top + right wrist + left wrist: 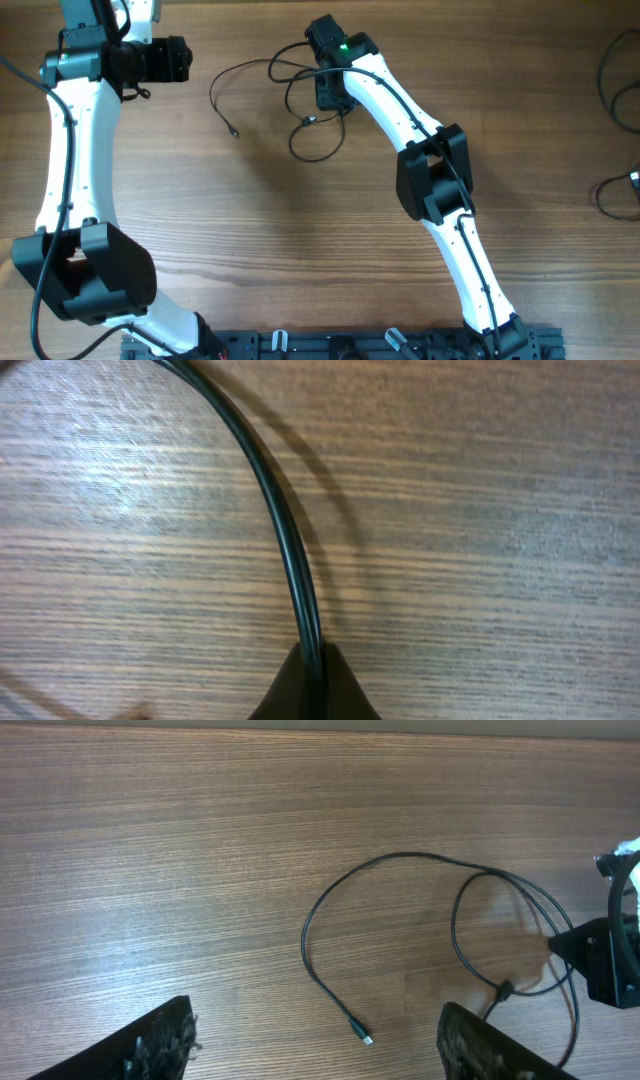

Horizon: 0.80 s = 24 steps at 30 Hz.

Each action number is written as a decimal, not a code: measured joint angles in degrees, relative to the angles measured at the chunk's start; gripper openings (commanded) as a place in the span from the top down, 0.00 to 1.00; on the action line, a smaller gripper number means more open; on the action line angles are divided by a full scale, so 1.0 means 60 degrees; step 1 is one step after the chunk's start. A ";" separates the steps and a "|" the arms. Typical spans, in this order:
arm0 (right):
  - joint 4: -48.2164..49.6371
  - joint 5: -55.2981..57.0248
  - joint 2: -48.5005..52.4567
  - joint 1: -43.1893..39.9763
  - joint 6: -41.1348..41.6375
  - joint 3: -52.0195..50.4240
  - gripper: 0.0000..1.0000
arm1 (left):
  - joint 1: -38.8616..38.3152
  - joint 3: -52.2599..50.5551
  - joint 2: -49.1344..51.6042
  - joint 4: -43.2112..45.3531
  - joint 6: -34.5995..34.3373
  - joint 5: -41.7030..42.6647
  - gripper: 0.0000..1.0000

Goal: Untangle cables

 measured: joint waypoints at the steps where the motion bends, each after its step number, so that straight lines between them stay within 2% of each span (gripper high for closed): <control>1: 0.0036 0.0000 -0.0015 0.0000 0.0000 0.0000 0.95 | 0.0000 0.0000 0.0000 -0.0004 0.0000 0.0025 0.20; 4: 0.0168 0.0011 -0.0248 -0.0015 -0.0015 -0.0084 0.95 | 0.0000 0.0000 0.0000 -0.0015 0.0000 0.0058 0.20; 16: -0.0284 0.0047 -0.3850 -0.0331 -0.0324 -0.0142 0.96 | 0.0000 0.0000 0.0000 -0.0047 0.0000 0.0277 0.20; 24: -0.0437 0.0127 -0.5238 -0.0331 -0.0627 -0.0142 0.96 | -0.0029 0.0000 0.0000 -0.0142 0.0000 0.0532 0.20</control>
